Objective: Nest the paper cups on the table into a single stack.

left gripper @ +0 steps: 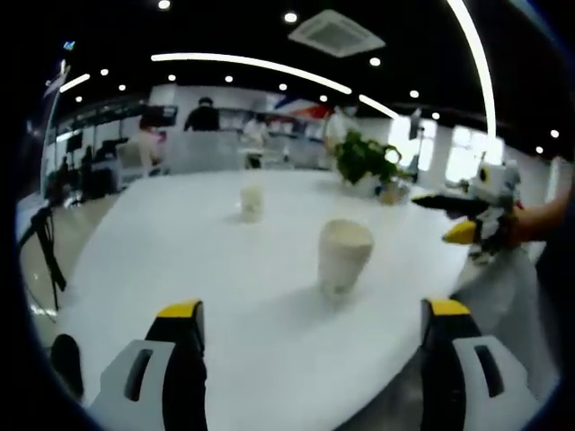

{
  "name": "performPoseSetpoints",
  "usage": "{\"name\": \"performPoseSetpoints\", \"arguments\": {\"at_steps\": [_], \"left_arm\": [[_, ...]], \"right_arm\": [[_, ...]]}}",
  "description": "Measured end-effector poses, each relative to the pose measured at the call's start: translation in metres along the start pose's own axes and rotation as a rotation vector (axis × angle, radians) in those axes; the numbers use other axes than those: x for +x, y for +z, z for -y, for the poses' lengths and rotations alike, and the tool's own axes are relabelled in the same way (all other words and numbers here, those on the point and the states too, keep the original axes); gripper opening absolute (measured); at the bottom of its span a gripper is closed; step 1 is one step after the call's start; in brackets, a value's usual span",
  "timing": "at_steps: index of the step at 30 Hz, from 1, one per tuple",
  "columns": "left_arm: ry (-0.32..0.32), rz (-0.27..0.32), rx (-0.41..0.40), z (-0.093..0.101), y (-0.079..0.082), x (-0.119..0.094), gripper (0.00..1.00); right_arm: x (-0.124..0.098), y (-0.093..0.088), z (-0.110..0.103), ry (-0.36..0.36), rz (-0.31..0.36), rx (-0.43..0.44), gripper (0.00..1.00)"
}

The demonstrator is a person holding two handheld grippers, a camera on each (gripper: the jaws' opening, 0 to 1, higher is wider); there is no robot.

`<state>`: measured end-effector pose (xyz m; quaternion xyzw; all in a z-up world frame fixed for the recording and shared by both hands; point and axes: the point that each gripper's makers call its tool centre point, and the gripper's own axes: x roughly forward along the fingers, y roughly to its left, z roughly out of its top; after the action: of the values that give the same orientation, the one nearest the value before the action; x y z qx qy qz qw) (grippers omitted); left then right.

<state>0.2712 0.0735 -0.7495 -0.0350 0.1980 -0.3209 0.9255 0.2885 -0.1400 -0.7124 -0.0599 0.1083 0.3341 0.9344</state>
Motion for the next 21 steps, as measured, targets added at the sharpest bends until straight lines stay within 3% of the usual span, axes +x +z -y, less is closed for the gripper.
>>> {"name": "performPoseSetpoints", "arguments": {"at_steps": [2, 4, 7, 15, 21], "left_arm": [[0.006, 0.024, -0.011, -0.007, 0.003, 0.0, 0.98], [0.027, 0.046, 0.035, -0.02, 0.007, 0.004, 0.98], [0.01, 0.019, 0.024, -0.029, 0.006, 0.019, 0.98], [0.036, 0.079, 0.043, -0.073, 0.059, 0.068, 0.97], [0.018, 0.098, 0.082, -0.088, 0.085, 0.111, 0.97]], "right_arm": [[-0.001, -0.003, 0.0, 0.005, -0.012, 0.009, 1.0], [0.0, -0.008, -0.001, 0.012, -0.03, 0.019, 1.0], [-0.002, -0.006, 0.002, 0.002, -0.021, 0.025, 1.0], [-0.008, 0.0, 0.022, -0.062, 0.031, 0.109, 1.0], [-0.011, 0.002, 0.03, -0.093, 0.05, 0.127, 1.0]]}}
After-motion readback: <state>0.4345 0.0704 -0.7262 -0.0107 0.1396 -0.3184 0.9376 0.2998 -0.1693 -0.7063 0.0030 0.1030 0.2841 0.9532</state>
